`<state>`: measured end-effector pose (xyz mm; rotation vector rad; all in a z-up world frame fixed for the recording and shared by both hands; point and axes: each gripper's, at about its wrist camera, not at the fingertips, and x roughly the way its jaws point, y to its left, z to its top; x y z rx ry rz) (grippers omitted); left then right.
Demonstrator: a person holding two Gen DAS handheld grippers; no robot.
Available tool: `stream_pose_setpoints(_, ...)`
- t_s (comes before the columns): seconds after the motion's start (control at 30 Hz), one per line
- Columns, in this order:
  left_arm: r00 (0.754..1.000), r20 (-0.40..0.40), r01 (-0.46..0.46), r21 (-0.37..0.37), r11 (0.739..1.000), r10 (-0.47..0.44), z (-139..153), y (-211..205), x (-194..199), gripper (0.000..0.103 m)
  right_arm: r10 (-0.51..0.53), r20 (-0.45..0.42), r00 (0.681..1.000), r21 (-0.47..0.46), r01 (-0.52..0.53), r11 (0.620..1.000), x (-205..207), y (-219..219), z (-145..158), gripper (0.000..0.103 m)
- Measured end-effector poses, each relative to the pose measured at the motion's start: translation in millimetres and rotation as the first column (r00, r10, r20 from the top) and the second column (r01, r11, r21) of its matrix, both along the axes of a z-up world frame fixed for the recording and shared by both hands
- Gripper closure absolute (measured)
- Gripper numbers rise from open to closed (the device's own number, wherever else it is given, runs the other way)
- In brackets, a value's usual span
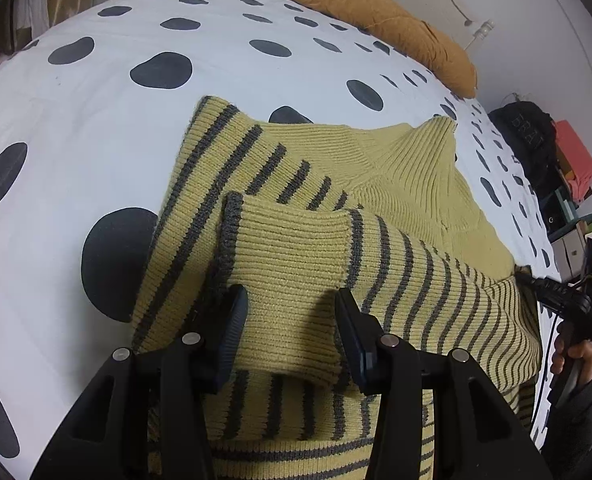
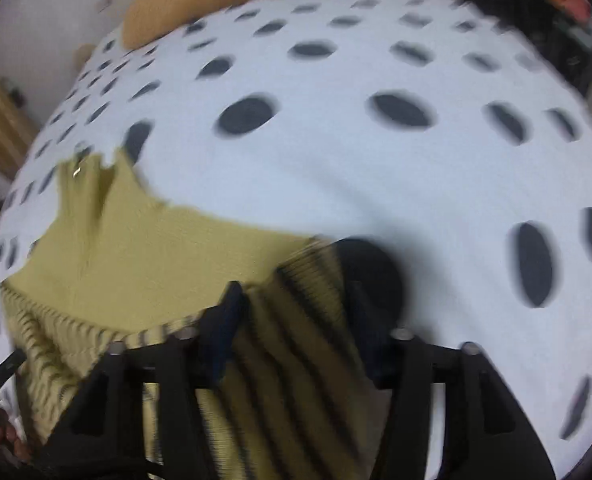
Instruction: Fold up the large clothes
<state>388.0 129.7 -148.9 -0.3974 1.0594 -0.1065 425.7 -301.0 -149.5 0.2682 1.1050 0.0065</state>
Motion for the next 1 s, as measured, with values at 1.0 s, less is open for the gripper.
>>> stream_pose_setpoints(1.0,0.998,0.014,-0.055,0.006,0.998,0.055,5.3,14.9,-11.6,0.080,-0.056,0.085,0.995,0.163,0.041,0.986,-114.3,-13.0,9.6,0.100)
